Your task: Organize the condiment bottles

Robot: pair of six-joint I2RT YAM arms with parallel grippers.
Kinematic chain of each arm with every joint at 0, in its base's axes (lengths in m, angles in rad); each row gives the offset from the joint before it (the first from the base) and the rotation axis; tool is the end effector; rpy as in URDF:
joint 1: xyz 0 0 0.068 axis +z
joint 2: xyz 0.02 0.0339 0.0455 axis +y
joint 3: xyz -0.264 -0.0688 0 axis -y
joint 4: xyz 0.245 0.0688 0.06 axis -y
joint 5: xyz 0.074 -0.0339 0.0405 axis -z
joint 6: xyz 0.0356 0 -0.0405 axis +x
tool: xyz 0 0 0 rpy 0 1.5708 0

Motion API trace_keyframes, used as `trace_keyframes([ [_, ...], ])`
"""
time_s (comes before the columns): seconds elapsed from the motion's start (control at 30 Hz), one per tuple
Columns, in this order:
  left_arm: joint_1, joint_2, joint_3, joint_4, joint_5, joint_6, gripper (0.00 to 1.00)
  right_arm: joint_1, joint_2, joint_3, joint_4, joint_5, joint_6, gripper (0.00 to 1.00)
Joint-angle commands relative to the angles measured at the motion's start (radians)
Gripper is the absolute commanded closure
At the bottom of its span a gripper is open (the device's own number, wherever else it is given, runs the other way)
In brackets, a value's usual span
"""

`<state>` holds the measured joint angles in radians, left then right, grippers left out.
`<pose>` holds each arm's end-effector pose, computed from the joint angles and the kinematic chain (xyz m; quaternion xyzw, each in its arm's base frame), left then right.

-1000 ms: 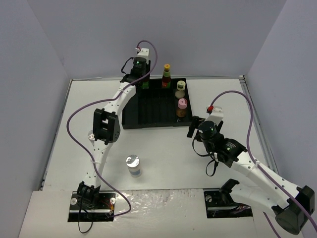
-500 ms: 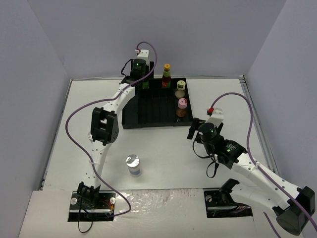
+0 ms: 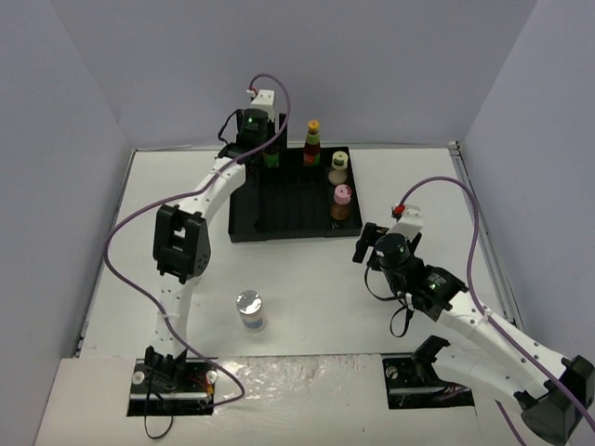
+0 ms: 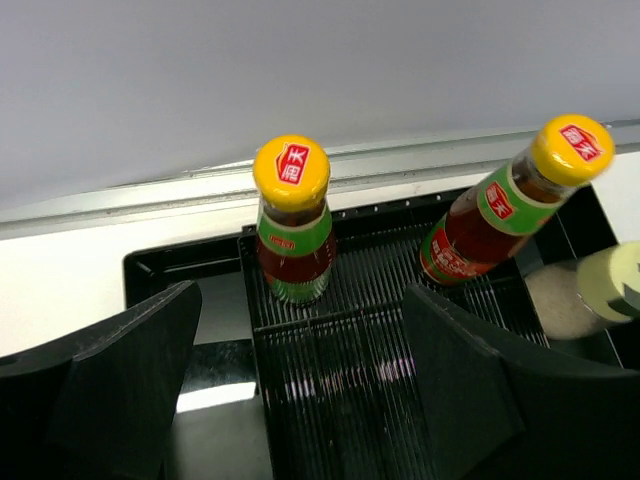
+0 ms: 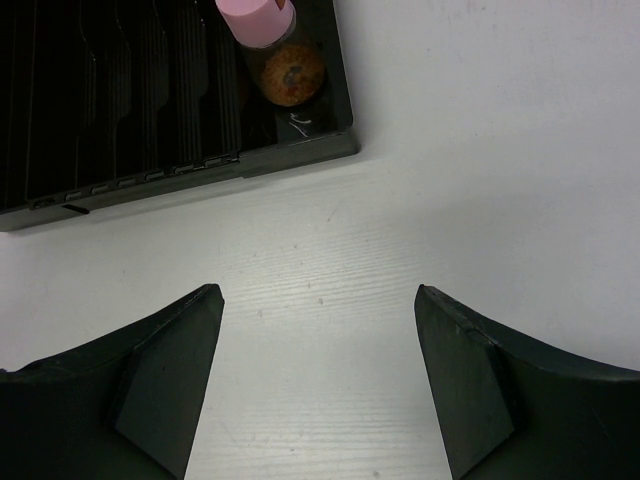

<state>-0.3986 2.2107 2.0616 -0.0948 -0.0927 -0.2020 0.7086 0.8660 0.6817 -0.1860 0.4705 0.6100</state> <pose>0.4944 -0.2046 0.3218 0.0488 0.7860 -0.1471 0.5984 0.1619 0.1175 0.2904 0.0920 0.8080 0.1844 0.5520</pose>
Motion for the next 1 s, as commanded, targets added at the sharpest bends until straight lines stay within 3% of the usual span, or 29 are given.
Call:
trace_keyframes([
  [0.0,-0.026,-0.238,-0.095,0.026,-0.038,-0.006,0.22,0.011,-0.008,-0.002,0.023,0.081,0.005,0.25],
  [0.2,-0.074,-0.409,-0.191,-0.270,-0.094,-0.067,0.17,0.009,0.014,0.030,-0.041,0.130,-0.012,0.23],
  [0.4,-0.219,-0.626,-0.348,-0.557,-0.189,-0.105,0.12,0.011,0.004,0.030,-0.064,0.084,-0.007,0.22],
  [0.5,-0.319,-0.769,-0.497,-0.670,-0.241,-0.170,0.11,0.011,0.001,0.033,-0.064,0.064,0.001,0.22],
  [0.73,-0.394,-1.168,-0.832,-0.779,-0.250,-0.370,0.11,0.012,0.014,0.033,-0.062,0.060,0.002,0.21],
  [0.97,-0.453,-1.252,-0.968,-0.820,-0.236,-0.453,0.11,0.017,0.020,0.022,-0.053,0.069,0.018,0.22],
])
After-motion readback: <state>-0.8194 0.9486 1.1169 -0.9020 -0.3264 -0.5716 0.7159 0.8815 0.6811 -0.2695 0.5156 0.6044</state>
